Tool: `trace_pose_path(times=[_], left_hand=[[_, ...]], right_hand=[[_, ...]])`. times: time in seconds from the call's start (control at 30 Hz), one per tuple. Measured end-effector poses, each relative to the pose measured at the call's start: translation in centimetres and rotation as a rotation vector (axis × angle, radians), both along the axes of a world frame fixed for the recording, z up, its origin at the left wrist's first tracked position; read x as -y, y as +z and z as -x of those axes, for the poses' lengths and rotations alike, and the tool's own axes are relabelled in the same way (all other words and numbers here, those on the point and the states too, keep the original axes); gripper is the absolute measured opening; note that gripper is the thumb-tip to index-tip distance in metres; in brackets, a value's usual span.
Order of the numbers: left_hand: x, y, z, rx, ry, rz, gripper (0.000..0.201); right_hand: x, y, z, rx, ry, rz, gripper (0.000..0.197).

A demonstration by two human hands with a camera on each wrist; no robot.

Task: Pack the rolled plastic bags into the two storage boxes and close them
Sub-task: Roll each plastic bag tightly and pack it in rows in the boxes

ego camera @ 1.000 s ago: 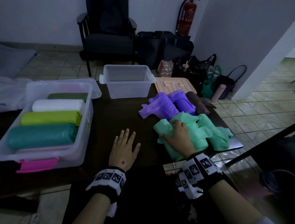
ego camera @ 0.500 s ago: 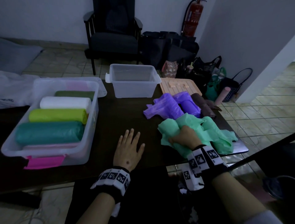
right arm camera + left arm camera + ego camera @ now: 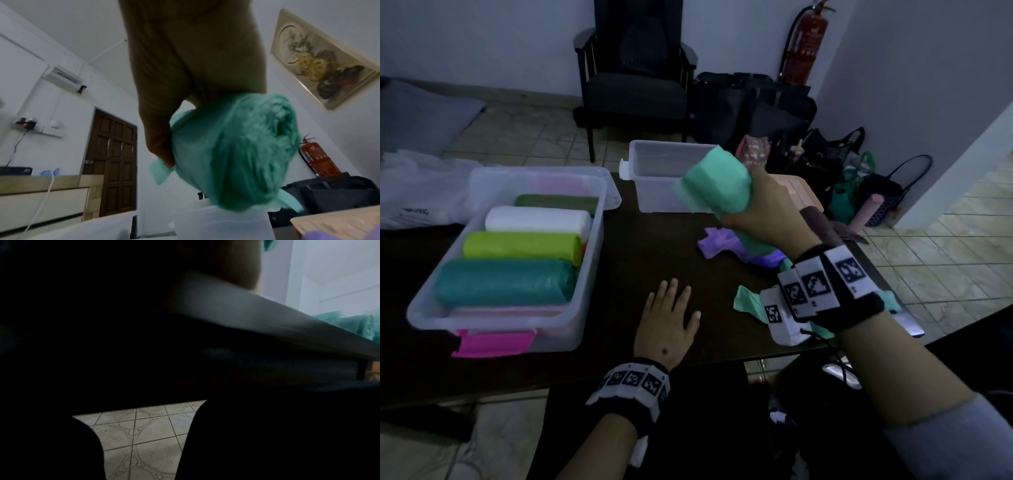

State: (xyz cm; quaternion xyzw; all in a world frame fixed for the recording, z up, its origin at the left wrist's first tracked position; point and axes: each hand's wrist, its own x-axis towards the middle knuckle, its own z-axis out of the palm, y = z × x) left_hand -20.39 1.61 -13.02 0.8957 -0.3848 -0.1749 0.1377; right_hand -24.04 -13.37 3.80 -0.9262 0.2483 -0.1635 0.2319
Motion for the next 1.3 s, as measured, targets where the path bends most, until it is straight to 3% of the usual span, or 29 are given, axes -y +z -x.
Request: trace_pose_path(times=[0.07, 0.17, 0.3, 0.37, 0.43, 0.5, 0.63, 0.77, 0.87, 0.97, 1.13, 1.3], left_hand=[[-0.1, 0.0, 0.0, -0.004, 0.000, 0.023, 0.057], [-0.4, -0.3, -0.1, -0.040, 0.036, 0.171, 0.055], [-1.1, -1.0, 0.0, -0.071, 0.421, 0.733, 0.042], [-1.3, -0.8, -0.3, -0.090, 0.584, 0.829, 0.039], [-1.4, -0.5, -1.0, -0.177, 0.662, 0.839, 0.039], [-1.7, -0.6, -1.6, -0.217, 0.633, 0.804, 0.041], [-2.9, -0.6, -2.9, -0.158, 0.370, 0.690, 0.049], [-3.4, 0.6, -4.0, -0.013, 0.083, 0.576, 0.065], [-2.8, 1.5, -4.2, 0.021, -0.059, 0.472, 0.053], [-2.2, 2.2, -3.9, 0.080, -0.037, 0.448, 0.029], [-1.7, 2.8, -2.8, 0.100, 0.044, 0.408, 0.041], [-1.6, 3.9, -2.8, 0.080, 0.116, 0.376, 0.022]], right_hand=[[-0.5, -0.7, -0.7, -0.041, 0.051, 0.049, 0.071], [-1.1, -2.8, -1.0, -0.274, 0.102, 0.162, 0.073], [-1.8, -7.0, -0.9, -0.514, 0.143, 0.112, 0.072], [-2.1, -9.1, -0.8, -0.636, 0.181, 0.092, 0.078], [-2.2, -10.5, -0.8, -0.694, 0.238, 0.075, 0.081], [-2.0, -11.0, -0.8, -0.692, 0.285, 0.089, 0.081], [-1.8, -10.4, -0.2, -0.559, 0.260, 0.074, 0.093], [-1.4, -9.7, 0.6, -0.525, 0.225, 0.093, 0.071], [-1.1, -9.6, 0.9, -0.566, 0.230, 0.072, 0.062], [-0.9, -9.6, 0.9, -0.542, 0.253, 0.077, 0.052], [-0.9, -9.9, 0.9, -0.515, 0.263, 0.137, 0.048], [-1.5, -10.0, 1.0, -0.514, 0.262, 0.148, 0.056]])
